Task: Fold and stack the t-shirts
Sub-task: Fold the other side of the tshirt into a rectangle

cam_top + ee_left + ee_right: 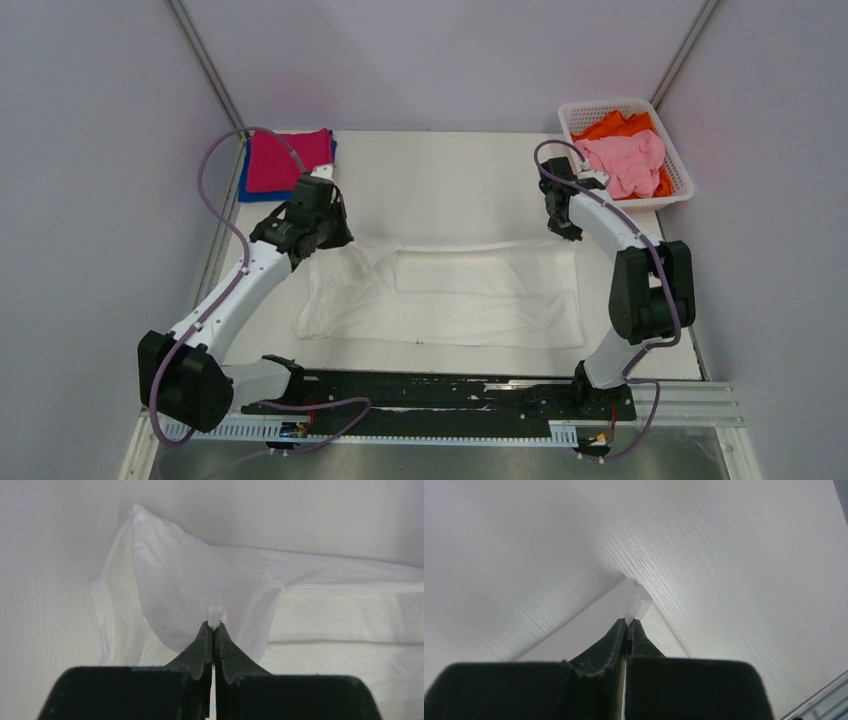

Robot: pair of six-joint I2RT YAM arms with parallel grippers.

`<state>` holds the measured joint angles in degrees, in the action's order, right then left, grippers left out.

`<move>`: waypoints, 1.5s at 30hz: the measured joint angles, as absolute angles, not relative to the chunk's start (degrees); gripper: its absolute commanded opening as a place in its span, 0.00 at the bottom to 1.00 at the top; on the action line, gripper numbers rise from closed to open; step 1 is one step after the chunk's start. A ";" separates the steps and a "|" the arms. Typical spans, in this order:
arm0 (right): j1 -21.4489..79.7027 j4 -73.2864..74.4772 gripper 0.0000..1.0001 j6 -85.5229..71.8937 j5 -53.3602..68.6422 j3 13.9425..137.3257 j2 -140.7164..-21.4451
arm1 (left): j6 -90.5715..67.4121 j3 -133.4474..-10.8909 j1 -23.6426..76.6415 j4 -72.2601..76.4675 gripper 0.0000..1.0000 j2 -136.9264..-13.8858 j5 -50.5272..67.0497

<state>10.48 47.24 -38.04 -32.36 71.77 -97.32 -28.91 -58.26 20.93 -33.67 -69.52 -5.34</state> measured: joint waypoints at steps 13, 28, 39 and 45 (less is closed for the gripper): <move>12.34 48.23 0.03 -38.98 -29.63 62.00 -86.65 | -35.20 -51.09 24.01 -44.53 0.00 -57.39 -8.10; 13.87 50.54 0.79 -45.87 -25.89 45.34 -78.46 | -40.93 -43.83 24.40 -49.45 0.57 -57.10 -7.66; 13.98 52.10 1.00 -49.21 -28.56 47.33 -65.78 | -41.91 -43.77 25.10 -51.00 1.00 -56.14 -5.34; 13.96 43.46 1.00 -44.75 -22.11 46.11 -57.80 | -42.06 -43.77 25.10 -41.19 1.00 -61.32 -0.08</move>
